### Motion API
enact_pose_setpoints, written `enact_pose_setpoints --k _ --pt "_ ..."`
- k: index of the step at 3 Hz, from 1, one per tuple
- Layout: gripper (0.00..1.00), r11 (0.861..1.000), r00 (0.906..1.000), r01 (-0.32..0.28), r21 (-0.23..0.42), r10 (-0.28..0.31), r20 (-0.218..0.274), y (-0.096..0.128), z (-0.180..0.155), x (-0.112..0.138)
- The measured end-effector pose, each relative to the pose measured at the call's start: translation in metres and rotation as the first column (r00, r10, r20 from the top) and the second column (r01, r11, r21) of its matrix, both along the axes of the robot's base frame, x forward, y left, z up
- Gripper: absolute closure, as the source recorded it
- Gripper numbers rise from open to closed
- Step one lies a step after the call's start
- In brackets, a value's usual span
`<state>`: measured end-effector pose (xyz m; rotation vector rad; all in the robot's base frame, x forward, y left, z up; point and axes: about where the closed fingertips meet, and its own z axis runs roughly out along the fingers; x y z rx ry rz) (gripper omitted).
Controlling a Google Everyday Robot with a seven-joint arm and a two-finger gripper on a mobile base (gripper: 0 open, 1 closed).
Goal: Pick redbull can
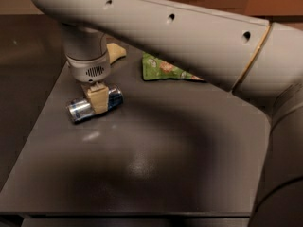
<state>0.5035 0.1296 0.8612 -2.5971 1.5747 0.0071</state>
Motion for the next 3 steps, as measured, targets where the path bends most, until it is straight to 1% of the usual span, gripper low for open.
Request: enact_pose_setpoints --k 1,2,3 --pt "1.00 0.999 0.9998 -0.012 0.029 0.011 0.017 0.001 0.035 -0.002" --pt "1.00 0.996 0.9987 -0.034 0.080 0.030 0.041 0.007 0.082 -0.001" --pt "1.00 0.987 0.9963 -0.053 0.152 0.042 0.075 0.019 0.128 0.008"
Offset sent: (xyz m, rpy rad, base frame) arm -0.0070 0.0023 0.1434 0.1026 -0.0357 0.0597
